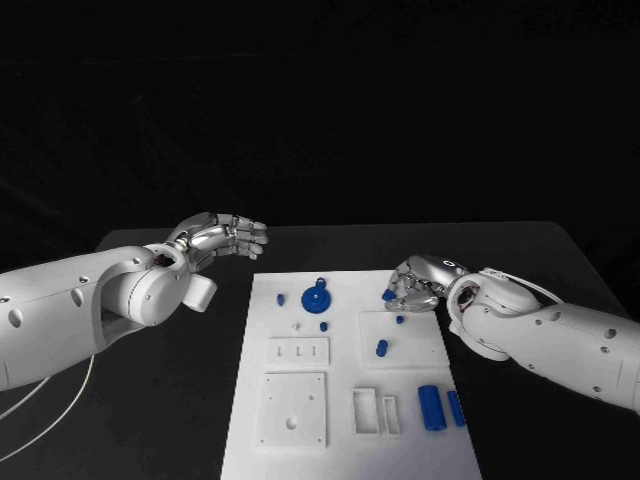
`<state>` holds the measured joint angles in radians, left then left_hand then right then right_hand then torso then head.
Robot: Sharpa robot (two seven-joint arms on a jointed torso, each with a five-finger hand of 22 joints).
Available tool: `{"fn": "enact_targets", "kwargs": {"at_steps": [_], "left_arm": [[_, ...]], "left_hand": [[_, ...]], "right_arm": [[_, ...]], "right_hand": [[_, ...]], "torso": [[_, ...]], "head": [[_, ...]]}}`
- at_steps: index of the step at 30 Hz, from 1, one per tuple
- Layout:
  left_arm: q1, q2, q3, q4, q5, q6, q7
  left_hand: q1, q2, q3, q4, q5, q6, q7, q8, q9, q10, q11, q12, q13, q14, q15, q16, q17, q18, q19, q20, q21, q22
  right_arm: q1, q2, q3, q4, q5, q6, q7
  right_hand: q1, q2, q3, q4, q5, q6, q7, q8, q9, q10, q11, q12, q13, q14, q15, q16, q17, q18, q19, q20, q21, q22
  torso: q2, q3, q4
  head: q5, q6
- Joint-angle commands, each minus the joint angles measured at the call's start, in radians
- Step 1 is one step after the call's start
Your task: Assemble the parts on the task board
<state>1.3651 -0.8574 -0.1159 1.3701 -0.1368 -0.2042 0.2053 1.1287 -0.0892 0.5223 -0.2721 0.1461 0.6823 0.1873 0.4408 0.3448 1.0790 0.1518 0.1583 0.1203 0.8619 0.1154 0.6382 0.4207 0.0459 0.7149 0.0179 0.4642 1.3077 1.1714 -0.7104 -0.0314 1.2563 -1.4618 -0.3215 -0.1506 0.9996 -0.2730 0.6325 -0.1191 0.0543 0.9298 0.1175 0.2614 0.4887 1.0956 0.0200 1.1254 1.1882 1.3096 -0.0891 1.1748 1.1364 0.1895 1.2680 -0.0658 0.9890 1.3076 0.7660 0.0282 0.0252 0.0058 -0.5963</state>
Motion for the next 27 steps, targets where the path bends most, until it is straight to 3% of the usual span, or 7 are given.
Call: {"fn": "enact_targets", "kwargs": {"at_steps": [1, 13, 19, 27], "left_arm": [[0.000, 0.002, 0.000, 0.001, -0.002, 0.010, 0.010], [0.000, 0.002, 0.000, 0.000, -0.002, 0.010, 0.010], [0.000, 0.002, 0.000, -0.001, -0.002, 0.009, 0.010], [0.000, 0.002, 0.000, -0.001, -0.002, 0.009, 0.010]], "left_hand": [[-0.010, -0.002, 0.004, 0.004, -0.005, -0.007, 0.027, -0.006, -0.001, -0.005, 0.001, -0.004, 0.001, -0.007, 0.003, 0.005, -0.002, 0.015, -0.004, 0.000, 0.004, 0.017], [-0.009, -0.001, 0.004, 0.004, -0.005, -0.007, 0.027, -0.006, -0.001, -0.005, 0.001, -0.004, 0.001, -0.007, 0.003, 0.005, -0.002, 0.015, -0.004, 0.000, 0.005, 0.017], [-0.009, -0.001, 0.004, 0.004, -0.005, -0.007, 0.027, -0.006, -0.001, -0.005, 0.001, -0.004, 0.001, -0.007, 0.003, 0.005, -0.002, 0.015, -0.004, 0.000, 0.005, 0.017], [-0.009, -0.001, 0.004, 0.004, -0.005, -0.007, 0.027, -0.006, -0.001, -0.005, 0.001, -0.004, 0.001, -0.007, 0.003, 0.005, -0.002, 0.015, -0.004, 0.000, 0.005, 0.017]], "right_arm": [[-0.008, 0.005, -0.007, -0.003, -0.066, 0.006, -0.031], [-0.012, 0.014, -0.012, -0.008, -0.123, -0.030, -0.044], [-0.013, 0.016, -0.013, -0.010, -0.123, -0.039, -0.042], [-0.015, 0.020, -0.013, -0.013, -0.123, -0.050, -0.036]], "right_hand": [[0.003, -0.011, -0.011, -0.004, -0.003, -0.002, 0.013, 0.007, 0.003, -0.008, -0.002, 0.000, 0.001, -0.007, -0.002, -0.007, 0.002, 0.072, -0.007, -0.004, -0.005, 0.016], [0.099, 0.005, 0.036, -0.034, -0.005, 0.031, -0.001, 0.031, 0.021, -0.004, -0.016, 0.000, -0.001, -0.005, -0.014, -0.008, 0.002, 0.072, -0.004, -0.008, -0.007, 0.014], [0.132, 0.017, 0.085, -0.030, -0.005, 0.048, -0.007, 0.043, 0.032, 0.001, -0.020, -0.001, -0.003, -0.003, -0.018, -0.009, 0.001, 0.072, -0.002, -0.002, -0.007, 0.013], [0.124, 0.021, 0.112, -0.012, -0.005, 0.064, -0.012, 0.052, 0.041, 0.006, -0.025, -0.001, -0.005, -0.001, -0.022, -0.009, 0.001, 0.072, 0.001, 0.002, -0.004, 0.014]], "torso": [[0.000, 0.0000, 0.0002], [0.000, -0.0001, -0.0005], [0.000, 0.0000, 0.0002], [0.000, -0.0003, 0.0000]], "head": [[0.000, 0.000], [0.001, 0.002], [0.001, 0.002], [0.001, 0.002]]}}
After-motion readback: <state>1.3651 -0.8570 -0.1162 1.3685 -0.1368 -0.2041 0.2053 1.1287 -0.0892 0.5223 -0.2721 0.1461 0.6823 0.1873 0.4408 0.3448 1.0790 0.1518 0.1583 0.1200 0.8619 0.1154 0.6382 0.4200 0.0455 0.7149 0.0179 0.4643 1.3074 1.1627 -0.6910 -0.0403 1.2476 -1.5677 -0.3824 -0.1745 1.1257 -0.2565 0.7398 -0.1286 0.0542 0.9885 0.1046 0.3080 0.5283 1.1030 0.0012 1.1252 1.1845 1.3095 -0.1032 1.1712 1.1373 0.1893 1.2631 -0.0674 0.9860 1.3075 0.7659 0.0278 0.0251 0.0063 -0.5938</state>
